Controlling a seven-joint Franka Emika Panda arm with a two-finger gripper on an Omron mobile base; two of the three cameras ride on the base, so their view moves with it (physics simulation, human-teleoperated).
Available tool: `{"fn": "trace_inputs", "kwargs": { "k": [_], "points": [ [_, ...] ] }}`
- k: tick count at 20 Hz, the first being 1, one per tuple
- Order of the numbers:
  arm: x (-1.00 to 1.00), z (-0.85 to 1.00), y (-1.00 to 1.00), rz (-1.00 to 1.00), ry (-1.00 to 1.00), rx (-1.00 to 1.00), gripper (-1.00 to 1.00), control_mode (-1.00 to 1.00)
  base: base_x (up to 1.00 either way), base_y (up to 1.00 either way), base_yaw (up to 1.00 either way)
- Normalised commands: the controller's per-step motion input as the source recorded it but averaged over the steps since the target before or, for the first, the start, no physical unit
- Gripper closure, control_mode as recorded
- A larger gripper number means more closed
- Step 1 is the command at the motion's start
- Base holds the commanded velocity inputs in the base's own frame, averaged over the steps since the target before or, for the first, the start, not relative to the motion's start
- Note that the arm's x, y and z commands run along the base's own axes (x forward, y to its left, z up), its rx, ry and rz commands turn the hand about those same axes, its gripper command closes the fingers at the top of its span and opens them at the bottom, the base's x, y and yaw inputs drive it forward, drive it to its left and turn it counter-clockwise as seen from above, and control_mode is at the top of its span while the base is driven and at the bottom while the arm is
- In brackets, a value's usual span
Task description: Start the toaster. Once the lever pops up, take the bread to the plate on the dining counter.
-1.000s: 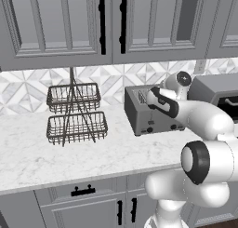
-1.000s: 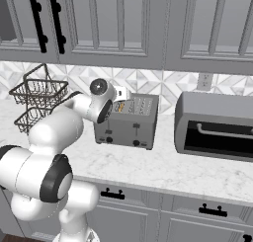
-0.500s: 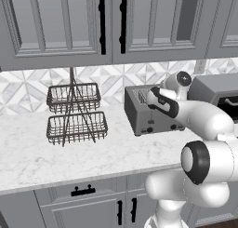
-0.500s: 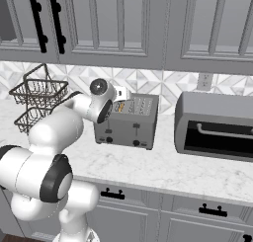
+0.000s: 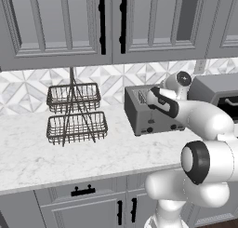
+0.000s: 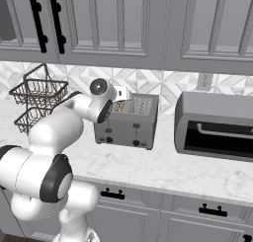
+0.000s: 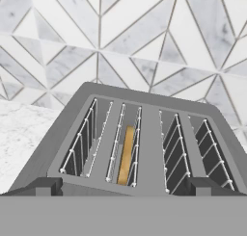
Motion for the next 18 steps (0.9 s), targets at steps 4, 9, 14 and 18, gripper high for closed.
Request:
{"fn": "trace_inputs", "kwargs": {
  "k": [4, 9, 14, 18],
  "points": [
    [0.0, 0.0, 0.0, 0.0, 0.0, 0.0, -1.0, -1.0, 0.0, 0.0, 0.0],
    [0.0, 0.0, 0.0, 0.0, 0.0, 0.0, -1.0, -1.0, 0.0, 0.0, 0.0],
    [0.0, 0.0, 0.0, 0.0, 0.0, 0.0, -1.0, -1.0, 0.0, 0.0, 0.0],
    [0.0, 0.0, 0.0, 0.0, 0.0, 0.0, -1.0, -1.0, 0.0, 0.0, 0.0]
  ]
}}
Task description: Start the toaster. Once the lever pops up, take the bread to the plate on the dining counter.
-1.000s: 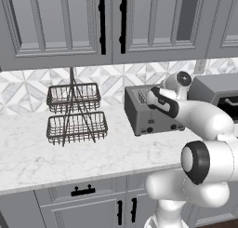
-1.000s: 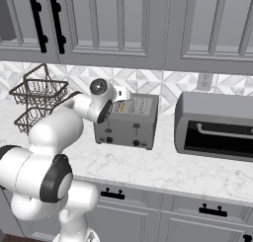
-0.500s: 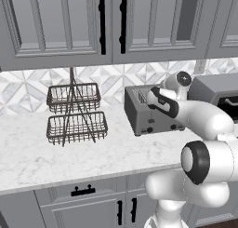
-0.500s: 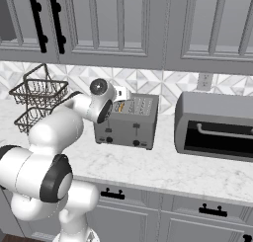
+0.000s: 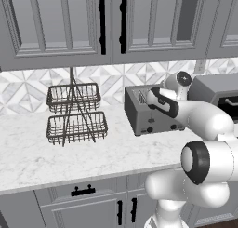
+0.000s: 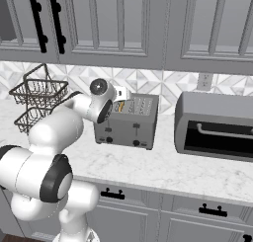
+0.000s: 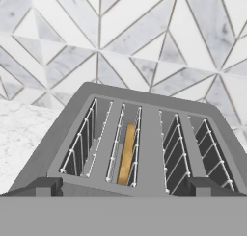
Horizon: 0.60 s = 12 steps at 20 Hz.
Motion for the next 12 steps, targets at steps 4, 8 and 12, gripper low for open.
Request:
{"fn": "trace_inputs", "kwargs": {
  "k": [4, 8, 12],
  "points": [
    [0.0, 0.0, 0.0, 0.0, 0.0, 0.0, -1.0, -1.0, 0.0, 0.0, 0.0],
    [0.0, 0.0, 0.0, 0.0, 0.0, 0.0, -1.0, -1.0, 0.0, 0.0, 0.0],
    [0.0, 0.0, 0.0, 0.0, 0.0, 0.0, -1.0, -1.0, 0.0, 0.0, 0.0]
  ]
}}
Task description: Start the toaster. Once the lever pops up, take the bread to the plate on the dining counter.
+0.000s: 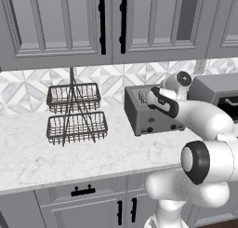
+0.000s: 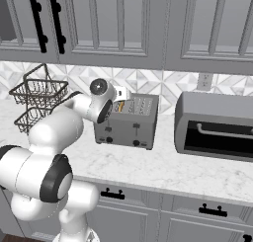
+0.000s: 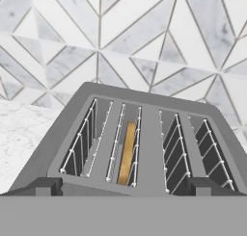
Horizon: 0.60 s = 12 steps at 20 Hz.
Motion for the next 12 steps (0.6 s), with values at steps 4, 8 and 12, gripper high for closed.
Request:
{"fn": "trace_inputs", "kwargs": {
  "k": [4, 8, 12],
  "points": [
    [0.0, 0.0, 0.0, 0.0, 0.0, 0.0, -1.0, -1.0, 0.0, 0.0, 0.0],
    [0.0, 0.0, 0.0, 0.0, 0.0, 0.0, -1.0, -1.0, 0.0, 0.0, 0.0],
    [0.0, 0.0, 0.0, 0.0, 0.0, 0.0, -1.0, -1.0, 0.0, 0.0, 0.0]
  ]
}}
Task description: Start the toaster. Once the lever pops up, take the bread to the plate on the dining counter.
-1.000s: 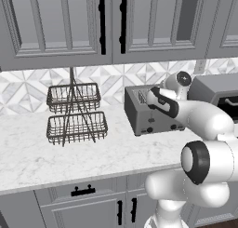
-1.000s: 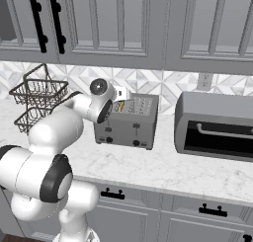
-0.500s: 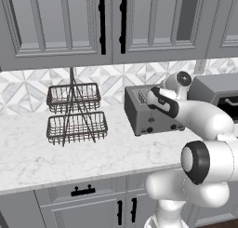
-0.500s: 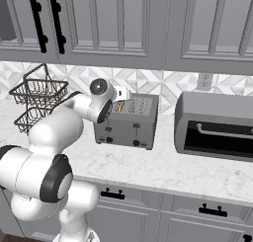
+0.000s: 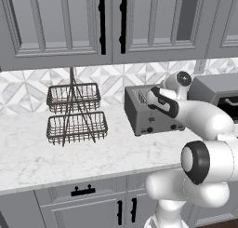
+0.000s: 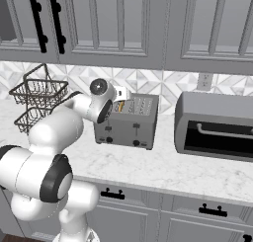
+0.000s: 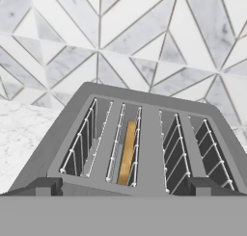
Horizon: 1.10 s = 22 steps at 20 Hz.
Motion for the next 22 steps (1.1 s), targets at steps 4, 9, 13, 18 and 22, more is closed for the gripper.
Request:
{"fn": "trace_inputs", "kwargs": {
  "k": [4, 9, 13, 18, 22],
  "points": [
    [0.0, 0.0, 0.0, 0.0, 0.0, 0.0, -1.0, -1.0, 0.0, 0.0, 0.0],
    [0.0, 0.0, 0.0, 0.0, 0.0, 0.0, -1.0, -1.0, 0.0, 0.0, 0.0],
    [0.0, 0.0, 0.0, 0.0, 0.0, 0.0, -1.0, -1.0, 0.0, 0.0, 0.0],
    [0.0, 0.0, 0.0, 0.0, 0.0, 0.0, -1.0, -1.0, 0.0, 0.0, 0.0],
    [0.0, 0.0, 0.0, 0.0, 0.0, 0.0, -1.0, -1.0, 0.0, 0.0, 0.0]
  ]
}}
